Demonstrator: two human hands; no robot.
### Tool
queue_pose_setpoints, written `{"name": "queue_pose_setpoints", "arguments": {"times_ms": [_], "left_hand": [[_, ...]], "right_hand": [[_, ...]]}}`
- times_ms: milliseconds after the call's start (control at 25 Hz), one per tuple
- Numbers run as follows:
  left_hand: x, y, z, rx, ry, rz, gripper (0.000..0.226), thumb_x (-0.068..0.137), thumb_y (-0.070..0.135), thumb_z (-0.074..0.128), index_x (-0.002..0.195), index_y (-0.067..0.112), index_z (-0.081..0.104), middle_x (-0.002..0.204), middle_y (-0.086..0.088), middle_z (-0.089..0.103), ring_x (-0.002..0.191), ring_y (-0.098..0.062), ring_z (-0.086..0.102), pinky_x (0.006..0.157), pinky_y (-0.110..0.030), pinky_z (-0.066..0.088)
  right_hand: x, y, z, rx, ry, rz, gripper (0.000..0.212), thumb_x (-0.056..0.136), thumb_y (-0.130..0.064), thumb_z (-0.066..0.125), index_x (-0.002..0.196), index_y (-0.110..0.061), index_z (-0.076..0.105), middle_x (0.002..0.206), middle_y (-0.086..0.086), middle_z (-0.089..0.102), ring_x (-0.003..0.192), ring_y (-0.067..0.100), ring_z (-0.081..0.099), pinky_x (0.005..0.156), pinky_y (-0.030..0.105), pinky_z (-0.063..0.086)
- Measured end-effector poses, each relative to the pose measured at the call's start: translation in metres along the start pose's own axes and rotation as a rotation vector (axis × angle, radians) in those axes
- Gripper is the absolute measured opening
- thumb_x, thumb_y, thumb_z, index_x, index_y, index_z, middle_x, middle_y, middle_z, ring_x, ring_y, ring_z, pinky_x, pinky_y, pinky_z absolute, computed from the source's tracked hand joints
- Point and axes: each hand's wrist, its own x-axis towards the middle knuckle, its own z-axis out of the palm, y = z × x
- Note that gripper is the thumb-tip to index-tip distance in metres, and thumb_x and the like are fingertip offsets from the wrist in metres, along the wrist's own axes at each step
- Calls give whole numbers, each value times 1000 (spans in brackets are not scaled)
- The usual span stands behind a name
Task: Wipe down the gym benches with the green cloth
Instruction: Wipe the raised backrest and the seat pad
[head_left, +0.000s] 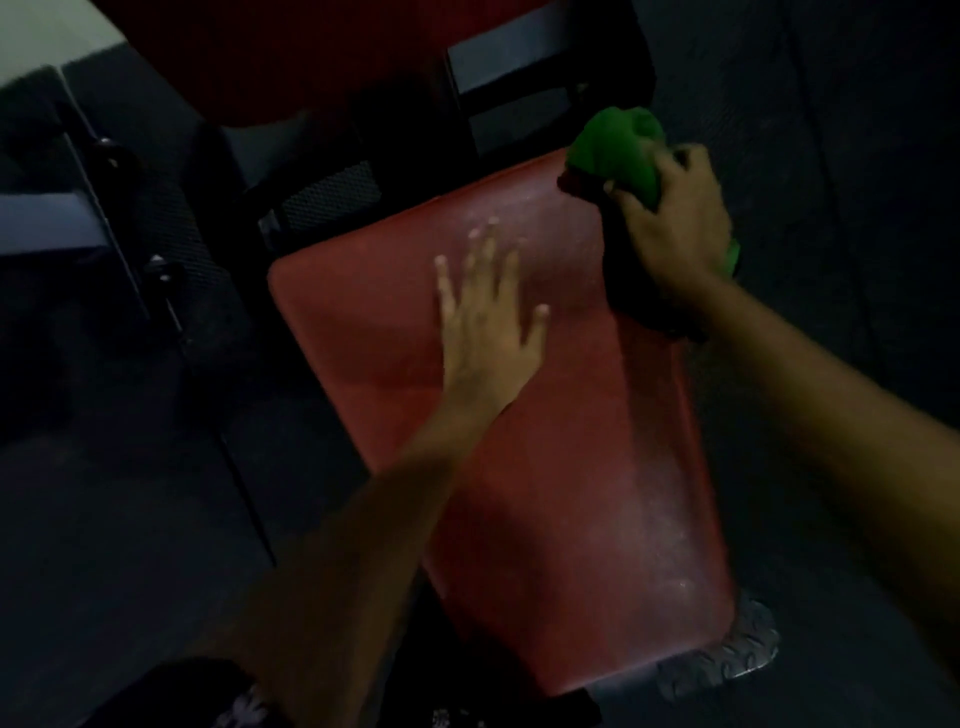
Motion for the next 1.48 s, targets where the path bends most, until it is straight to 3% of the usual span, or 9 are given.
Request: {"name": "queue_pose_setpoints", "arguments": {"times_ms": [80,160,400,600,880,1000,1120,1280,1480], "left_hand": [[-28,-45,-14,79,93,-240,71,90,48,47,146,9,29,156,-15,13,145,-30,10,110,-57,-8],[-44,-75,-17,123,114,-292,73,91,56,40,148,13,25,156,-16,13,145,-29,10,107,-64,-5],[-48,-77,-8,31,131,-292,60,95,46,33,146,13,31,155,-15,21,144,-28,16,106,-66,-2],[-43,-86,-9,-24,157,-277,55,97,39,31,145,13,33,155,-15,21,144,-27,15,106,-62,-8],[-37,-93,-19,-94,-20,-300,49,101,28,35,148,22,25,158,-8,7,146,-23,2,107,-60,-13],[-30,-92,-48,-85,-238,-294,51,100,24,37,149,22,22,159,-8,0,146,-22,-1,112,-55,-7],[-45,-83,-83,-141,-366,-294,48,100,19,36,146,13,27,156,-15,11,144,-26,11,117,-46,3],[-94,-48,-112,-329,-354,-311,46,98,13,41,140,1,31,145,-20,29,132,-32,33,110,-39,26],[-144,-12,-185,-409,-320,-231,44,96,10,44,138,1,34,142,-18,33,125,-32,41,103,-34,36]], "right_hand": [[17,-19,1,44,49,186,50,94,-44,47,138,-22,43,141,10,36,123,30,43,93,38,38],[10,-46,13,-73,78,236,50,95,-40,45,141,-24,37,146,9,31,126,29,38,95,41,37],[-32,-69,33,-306,-127,-466,57,94,-35,50,147,-25,30,146,14,30,117,34,45,80,40,44],[-16,-55,23,-288,-16,-19,56,96,-36,45,148,-29,25,147,17,25,120,37,39,89,45,41],[-137,-52,68,-280,-159,-207,58,94,-32,50,148,-30,27,131,16,39,104,32,47,65,33,35],[-169,-45,58,-294,-334,-220,55,95,-32,49,147,-31,29,134,14,37,106,32,50,67,33,38],[-179,-51,24,-58,-580,-148,43,92,-31,55,135,-25,50,130,11,54,111,32,56,80,35,45],[-197,-65,-40,317,-425,78,33,91,-23,59,122,-11,61,107,12,64,102,27,60,66,21,40],[-233,-109,-134,191,-474,-161,40,93,-23,59,130,-10,55,117,10,62,107,24,56,65,15,31]]}}
